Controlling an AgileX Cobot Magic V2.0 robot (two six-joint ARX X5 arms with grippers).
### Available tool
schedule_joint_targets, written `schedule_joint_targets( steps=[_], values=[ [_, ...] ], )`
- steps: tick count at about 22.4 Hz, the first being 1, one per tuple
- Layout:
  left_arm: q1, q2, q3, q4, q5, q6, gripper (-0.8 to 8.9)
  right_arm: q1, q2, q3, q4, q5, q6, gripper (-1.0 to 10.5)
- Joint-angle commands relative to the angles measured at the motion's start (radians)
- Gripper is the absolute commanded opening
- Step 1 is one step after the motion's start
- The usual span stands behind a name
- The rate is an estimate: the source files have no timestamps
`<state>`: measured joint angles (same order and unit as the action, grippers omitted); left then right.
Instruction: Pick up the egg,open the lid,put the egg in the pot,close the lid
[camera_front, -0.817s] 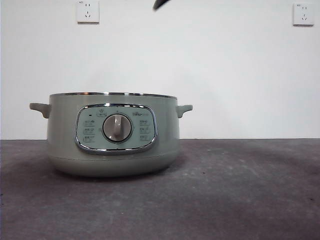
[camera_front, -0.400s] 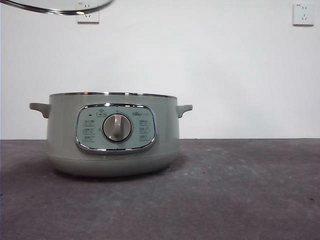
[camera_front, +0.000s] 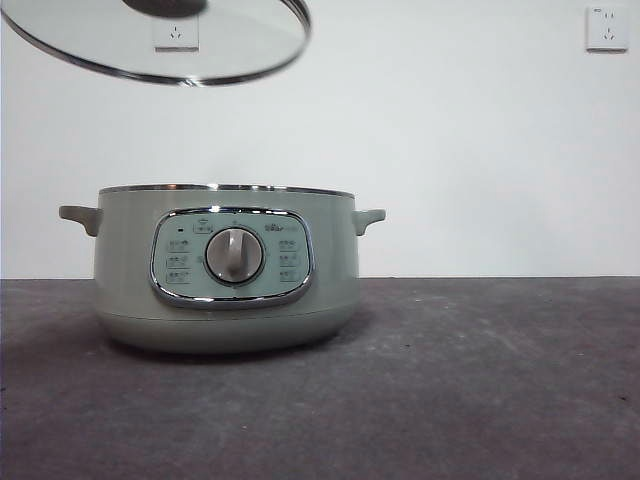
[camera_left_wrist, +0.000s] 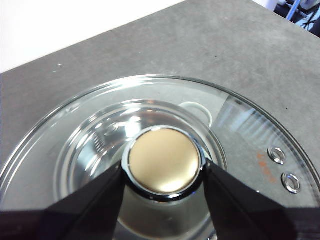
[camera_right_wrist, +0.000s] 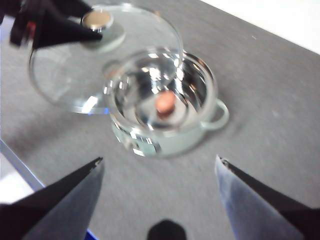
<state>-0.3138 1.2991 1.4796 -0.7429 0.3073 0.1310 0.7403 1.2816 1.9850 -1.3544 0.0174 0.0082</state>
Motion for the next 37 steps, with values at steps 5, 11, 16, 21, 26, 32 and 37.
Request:
schedule_joint_targets(
  steps=[5,11,16,21,26,32,37],
  values=[
    [-0.037,0.078,-0.017,0.171,0.014,0.008,-0.07,0.002,-0.298,-0.277,-0.027,0.087,0.129,3.8],
    [-0.037,0.080,-0.229,0.402,0.013,-0.041,-0.07,0.002,-0.481,-0.418,-0.027,0.132,0.214,3.8],
    [-0.037,0.108,-0.262,0.486,0.006,-0.041,-0.08,0.002,-0.546,-0.498,-0.027,0.133,0.255,3.8],
    [-0.039,0.174,-0.262,0.504,-0.008,-0.040,-0.08,0.002,-0.560,-0.563,-0.027,0.133,0.262,3.8],
    [-0.043,0.212,-0.262,0.528,-0.024,-0.040,-0.08,0.002,-0.560,-0.565,-0.027,0.133,0.262,3.8],
    [-0.043,0.256,-0.262,0.534,-0.046,-0.033,-0.08,0.002,-0.560,-0.565,-0.027,0.133,0.261,3.8],
    [-0.043,0.284,-0.262,0.521,-0.058,-0.018,-0.08,0.002,-0.560,-0.565,-0.027,0.134,0.262,3.8]
  ],
)
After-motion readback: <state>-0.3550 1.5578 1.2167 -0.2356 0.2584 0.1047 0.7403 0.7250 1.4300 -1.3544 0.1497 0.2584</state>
